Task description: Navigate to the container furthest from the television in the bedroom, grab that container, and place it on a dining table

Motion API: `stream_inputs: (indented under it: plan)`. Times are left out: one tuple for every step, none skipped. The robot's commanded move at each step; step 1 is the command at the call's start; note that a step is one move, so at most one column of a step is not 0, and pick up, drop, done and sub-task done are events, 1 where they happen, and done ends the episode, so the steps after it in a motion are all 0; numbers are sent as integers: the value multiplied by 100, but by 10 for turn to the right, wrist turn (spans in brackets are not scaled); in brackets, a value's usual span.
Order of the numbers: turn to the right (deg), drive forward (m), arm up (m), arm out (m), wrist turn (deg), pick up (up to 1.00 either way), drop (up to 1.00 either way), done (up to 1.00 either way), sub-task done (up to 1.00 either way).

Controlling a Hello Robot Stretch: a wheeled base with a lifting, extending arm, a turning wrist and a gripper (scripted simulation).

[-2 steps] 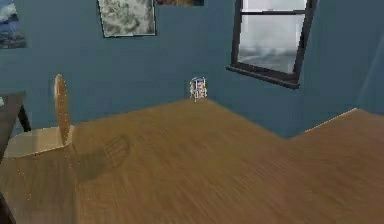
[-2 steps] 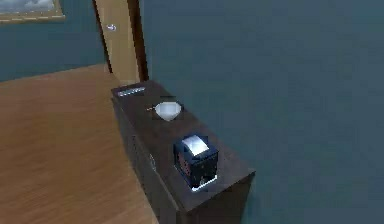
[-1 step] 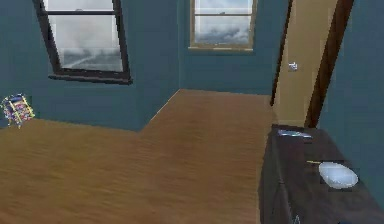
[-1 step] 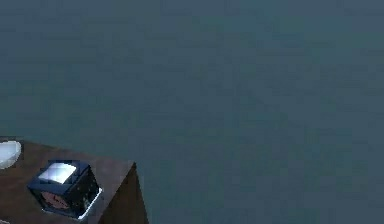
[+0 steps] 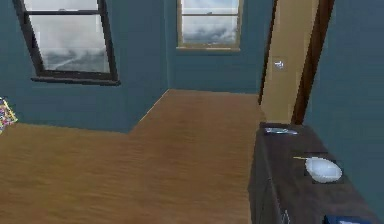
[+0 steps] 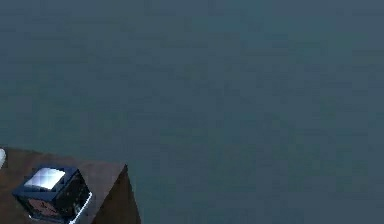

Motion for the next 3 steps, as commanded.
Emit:
stream_inputs:
  plan:
    - [0,70,0,0,0,0,0,0,0]
    - [-120,0,0,0,0,0,0,0,0]
    - [0,0,50,0,0,0,0,0,0]
